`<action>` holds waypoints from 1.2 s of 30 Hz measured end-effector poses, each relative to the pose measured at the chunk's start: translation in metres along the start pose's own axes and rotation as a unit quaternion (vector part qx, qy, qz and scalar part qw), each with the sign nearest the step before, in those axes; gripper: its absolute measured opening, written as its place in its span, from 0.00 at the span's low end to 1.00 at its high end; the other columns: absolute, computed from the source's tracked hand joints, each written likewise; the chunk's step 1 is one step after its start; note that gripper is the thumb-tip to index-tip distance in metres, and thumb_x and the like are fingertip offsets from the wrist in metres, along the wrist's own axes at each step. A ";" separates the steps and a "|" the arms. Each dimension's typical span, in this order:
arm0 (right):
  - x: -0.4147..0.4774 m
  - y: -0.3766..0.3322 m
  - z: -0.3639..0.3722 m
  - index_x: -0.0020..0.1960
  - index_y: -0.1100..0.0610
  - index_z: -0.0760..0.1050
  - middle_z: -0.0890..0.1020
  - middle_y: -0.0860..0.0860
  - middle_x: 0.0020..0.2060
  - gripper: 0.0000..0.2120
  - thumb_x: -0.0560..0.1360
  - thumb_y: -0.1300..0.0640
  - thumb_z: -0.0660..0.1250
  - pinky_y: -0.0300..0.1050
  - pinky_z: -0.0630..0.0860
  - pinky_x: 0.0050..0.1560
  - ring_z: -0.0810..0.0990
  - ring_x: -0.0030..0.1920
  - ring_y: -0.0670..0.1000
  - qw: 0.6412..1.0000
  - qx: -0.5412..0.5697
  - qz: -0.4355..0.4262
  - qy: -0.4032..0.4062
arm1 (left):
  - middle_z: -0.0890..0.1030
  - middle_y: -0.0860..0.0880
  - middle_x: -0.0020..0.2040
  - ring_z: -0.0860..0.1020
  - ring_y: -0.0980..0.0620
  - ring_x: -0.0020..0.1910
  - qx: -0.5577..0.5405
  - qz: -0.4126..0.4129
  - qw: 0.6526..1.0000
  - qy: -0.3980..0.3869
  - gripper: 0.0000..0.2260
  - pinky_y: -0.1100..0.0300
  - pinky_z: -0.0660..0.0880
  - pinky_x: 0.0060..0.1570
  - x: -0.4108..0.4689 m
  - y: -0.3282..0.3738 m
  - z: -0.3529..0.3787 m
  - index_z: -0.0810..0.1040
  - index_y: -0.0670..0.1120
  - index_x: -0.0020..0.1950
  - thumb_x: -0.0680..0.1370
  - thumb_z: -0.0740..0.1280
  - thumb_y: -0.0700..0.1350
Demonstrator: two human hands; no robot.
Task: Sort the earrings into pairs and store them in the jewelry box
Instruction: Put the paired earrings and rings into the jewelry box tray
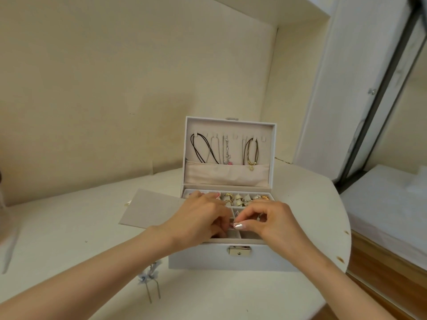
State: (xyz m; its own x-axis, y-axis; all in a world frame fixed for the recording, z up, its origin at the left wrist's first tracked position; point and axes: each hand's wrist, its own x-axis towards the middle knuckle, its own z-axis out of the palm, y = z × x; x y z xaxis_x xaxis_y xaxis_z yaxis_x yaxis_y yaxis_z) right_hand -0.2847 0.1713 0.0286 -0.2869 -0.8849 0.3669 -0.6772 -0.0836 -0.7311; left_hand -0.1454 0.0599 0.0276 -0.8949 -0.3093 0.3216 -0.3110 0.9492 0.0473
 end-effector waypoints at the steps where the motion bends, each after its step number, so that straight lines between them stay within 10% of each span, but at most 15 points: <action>1: 0.000 0.000 0.000 0.33 0.51 0.82 0.81 0.45 0.31 0.09 0.65 0.64 0.76 0.28 0.68 0.37 0.74 0.34 0.38 1.000 -0.004 0.001 -0.004 | 0.79 0.57 0.45 0.70 0.58 0.49 -0.013 -0.009 1.000 0.002 0.03 0.59 0.64 0.50 -0.001 -0.002 -0.001 0.78 0.53 0.46 0.73 0.68 0.47; 7: 0.004 -0.003 0.005 0.31 0.44 0.79 0.80 0.44 0.34 0.13 0.68 0.60 0.74 0.31 0.70 0.42 0.75 0.41 0.41 0.997 -0.066 0.010 -0.042 | 0.80 0.58 0.41 0.69 0.65 0.36 -0.066 -0.049 0.995 0.048 0.04 0.75 0.62 0.40 -0.008 -0.011 -0.017 0.79 0.53 0.45 0.73 0.70 0.44; 17: 0.017 -0.007 0.014 0.40 0.52 0.83 0.70 0.44 0.37 0.03 0.69 0.59 0.74 0.44 0.74 0.47 0.73 0.44 0.46 0.969 -0.208 0.029 -0.133 | 0.75 0.57 0.43 0.69 0.56 0.49 -0.011 -0.044 0.999 0.009 0.06 0.64 0.59 0.42 -0.008 -0.003 -0.023 0.80 0.53 0.46 0.73 0.68 0.53; 22: 0.017 -0.013 0.015 0.30 0.45 0.73 0.72 0.45 0.36 0.14 0.67 0.55 0.75 0.49 0.76 0.46 0.74 0.41 0.48 0.968 -0.224 0.025 -0.110 | 0.70 0.58 0.42 0.66 0.57 0.44 -0.025 -0.057 0.997 0.035 0.05 0.63 0.57 0.41 -0.005 -0.004 -0.017 0.78 0.51 0.47 0.75 0.67 0.51; 26: 0.018 -0.014 0.012 0.40 0.49 0.83 0.71 0.44 0.35 0.02 0.68 0.53 0.75 0.47 0.73 0.47 0.72 0.41 0.44 0.976 -0.195 -0.004 -0.100 | 0.72 0.58 0.41 0.67 0.57 0.44 -0.048 -0.077 0.993 0.071 0.04 0.64 0.59 0.42 -0.009 -0.008 -0.015 0.78 0.51 0.45 0.75 0.67 0.51; 36: 0.022 -0.017 0.024 0.49 0.47 0.83 0.65 0.43 0.34 0.09 0.73 0.58 0.68 0.31 0.58 0.32 0.67 0.42 0.45 0.941 -0.290 -0.090 -0.150 | 0.72 0.59 0.38 0.68 0.57 0.41 -0.090 -0.094 0.985 0.110 0.08 0.69 0.62 0.37 -0.016 -0.012 -0.013 0.70 0.56 0.39 0.75 0.67 0.50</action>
State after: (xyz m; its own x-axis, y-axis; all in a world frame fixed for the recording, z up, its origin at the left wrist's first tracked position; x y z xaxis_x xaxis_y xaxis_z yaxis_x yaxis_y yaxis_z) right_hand -0.2634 0.1423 0.0351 0.0138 -0.9770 0.2128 -0.9775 -0.0579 -0.2027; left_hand -0.1232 0.0540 0.0345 -0.7307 -0.4788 0.4867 -0.3843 0.8777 0.2864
